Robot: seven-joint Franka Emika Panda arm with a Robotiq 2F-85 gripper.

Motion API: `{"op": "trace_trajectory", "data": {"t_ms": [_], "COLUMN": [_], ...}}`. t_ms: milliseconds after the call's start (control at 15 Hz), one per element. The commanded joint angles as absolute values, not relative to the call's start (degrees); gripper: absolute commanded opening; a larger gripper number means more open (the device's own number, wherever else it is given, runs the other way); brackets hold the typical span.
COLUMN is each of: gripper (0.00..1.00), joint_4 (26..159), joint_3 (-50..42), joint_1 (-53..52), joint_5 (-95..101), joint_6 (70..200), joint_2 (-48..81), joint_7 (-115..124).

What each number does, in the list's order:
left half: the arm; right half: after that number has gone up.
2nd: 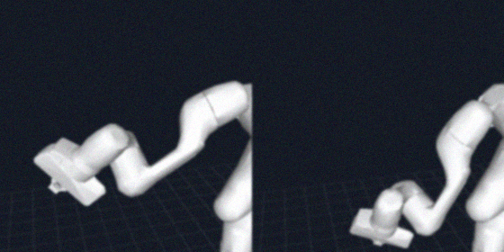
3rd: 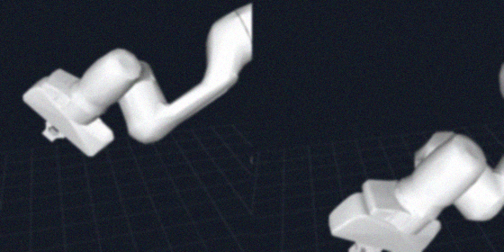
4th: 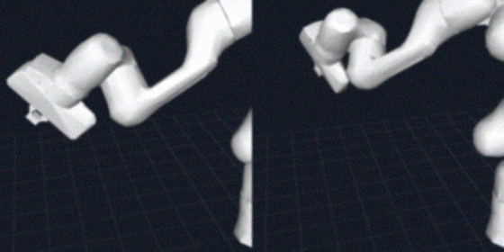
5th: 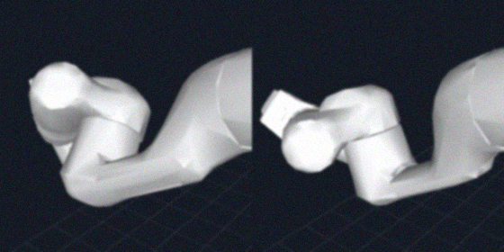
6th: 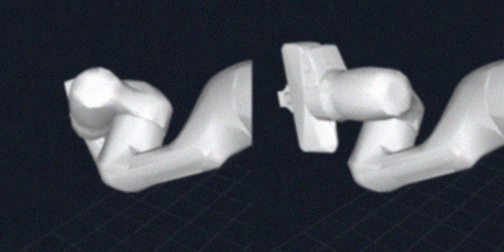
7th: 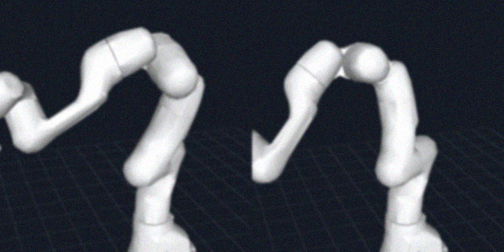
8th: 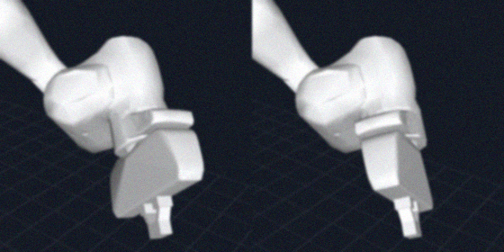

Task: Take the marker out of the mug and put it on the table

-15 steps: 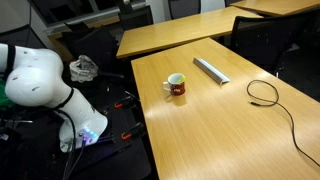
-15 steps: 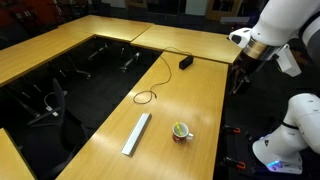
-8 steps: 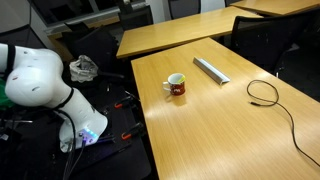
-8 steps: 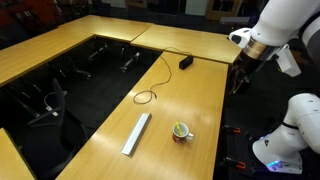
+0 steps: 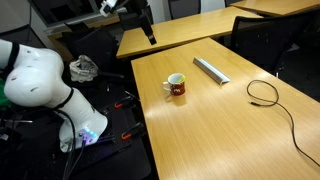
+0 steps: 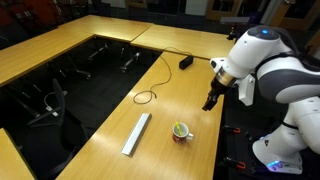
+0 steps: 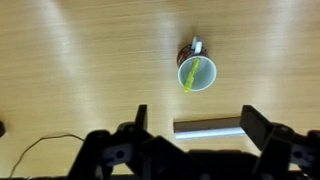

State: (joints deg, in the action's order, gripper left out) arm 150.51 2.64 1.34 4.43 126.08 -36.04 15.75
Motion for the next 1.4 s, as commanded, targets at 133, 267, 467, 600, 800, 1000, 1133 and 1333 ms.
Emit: {"op": "trace_trajectory", "data": {"t_ms": [133, 267, 467, 600, 800, 1000, 1133, 1333], "gripper": [1.0, 1.0, 1.0, 1.0, 1.0, 0.9, 0.66, 0.56], "joint_4": [154.3, 154.9, 154.4, 153.7, 151.5, 147.6, 144.7, 140.6], "joint_3": [7.5, 9.5, 11.1, 11.3, 10.3, 8.3, 6.5, 3.4], "joint_1": [3.8, 5.0, 6.5, 7.2, 7.0, 4.7, 2.4, -1.7], "joint_5": [5.5, 7.6, 10.9, 14.0, 19.2, 24.0, 25.5, 26.2], "joint_6": [140.5, 144.2, 148.1, 150.5, 152.5, 152.6, 152.3, 152.2], "joint_2": [-24.2, -19.9, -13.5, -9.7, -4.0, 1.7, 5.4, 10.4], "joint_7": [23.8, 28.1, 36.0, 40.8, 47.7, 54.0, 56.5, 58.2]}}
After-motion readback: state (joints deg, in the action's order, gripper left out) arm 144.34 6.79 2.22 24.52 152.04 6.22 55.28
